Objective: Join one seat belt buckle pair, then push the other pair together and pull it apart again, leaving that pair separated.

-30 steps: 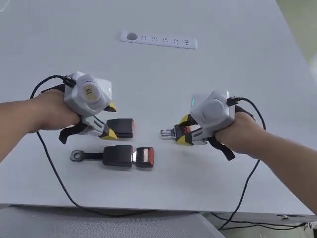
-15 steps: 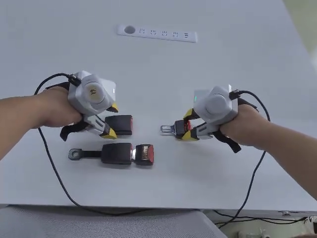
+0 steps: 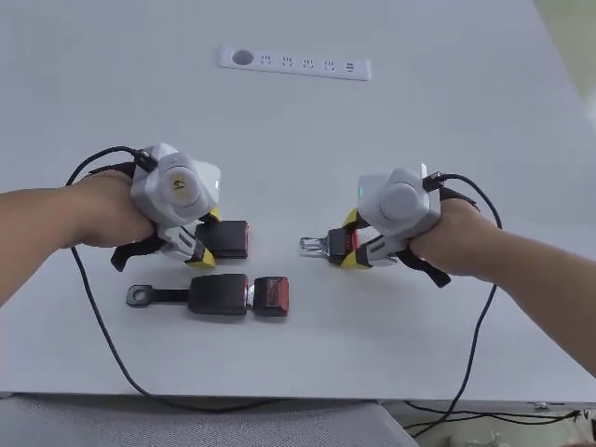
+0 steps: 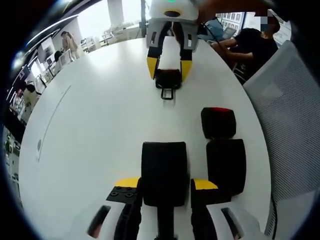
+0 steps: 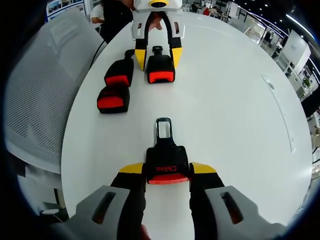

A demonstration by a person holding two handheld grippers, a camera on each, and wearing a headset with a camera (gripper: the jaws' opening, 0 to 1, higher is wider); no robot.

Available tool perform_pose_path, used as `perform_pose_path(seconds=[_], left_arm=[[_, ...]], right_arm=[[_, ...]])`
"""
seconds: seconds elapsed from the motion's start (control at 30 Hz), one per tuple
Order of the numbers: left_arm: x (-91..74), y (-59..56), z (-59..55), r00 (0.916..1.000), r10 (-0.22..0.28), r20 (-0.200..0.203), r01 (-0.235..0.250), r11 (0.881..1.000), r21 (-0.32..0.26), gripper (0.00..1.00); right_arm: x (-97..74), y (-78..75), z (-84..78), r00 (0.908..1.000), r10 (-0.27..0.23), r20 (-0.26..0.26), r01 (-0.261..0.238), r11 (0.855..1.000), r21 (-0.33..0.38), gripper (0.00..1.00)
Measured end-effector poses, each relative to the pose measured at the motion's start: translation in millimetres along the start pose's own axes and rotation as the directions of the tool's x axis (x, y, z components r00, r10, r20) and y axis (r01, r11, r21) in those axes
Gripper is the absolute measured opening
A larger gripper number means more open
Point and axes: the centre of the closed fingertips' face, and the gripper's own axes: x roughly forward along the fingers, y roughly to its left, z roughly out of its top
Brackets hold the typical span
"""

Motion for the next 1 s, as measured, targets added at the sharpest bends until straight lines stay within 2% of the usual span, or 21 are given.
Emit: perform_pose_path(seconds=[0.17, 0.63, 1.0], left_arm=[[-0.3, -1.5, -0.1, 0.9998, -0.011, 0.015, 0.011, 1.0, 0.001, 0.36], [0.0, -0.3, 0.0, 0.9999, 0.003, -0.013, -0.004, 0.999, -0.034, 0.35], [1.1, 0.4, 1.0, 0.9998, 0.017, -0.013, -0.017, 0.998, -0.06, 0.35]], right_arm=[[1.6, -2.4, -0.7, 0.9999, 0.016, 0.005, -0.016, 1.0, 0.005, 0.32], [3.6, -1.8, 2.7, 0.9997, 0.021, -0.016, -0.021, 1.0, -0.014, 0.31], [16.8, 3.3, 28.2, 0.9998, 0.018, 0.012, -0.018, 1.0, -0.02, 0.31]])
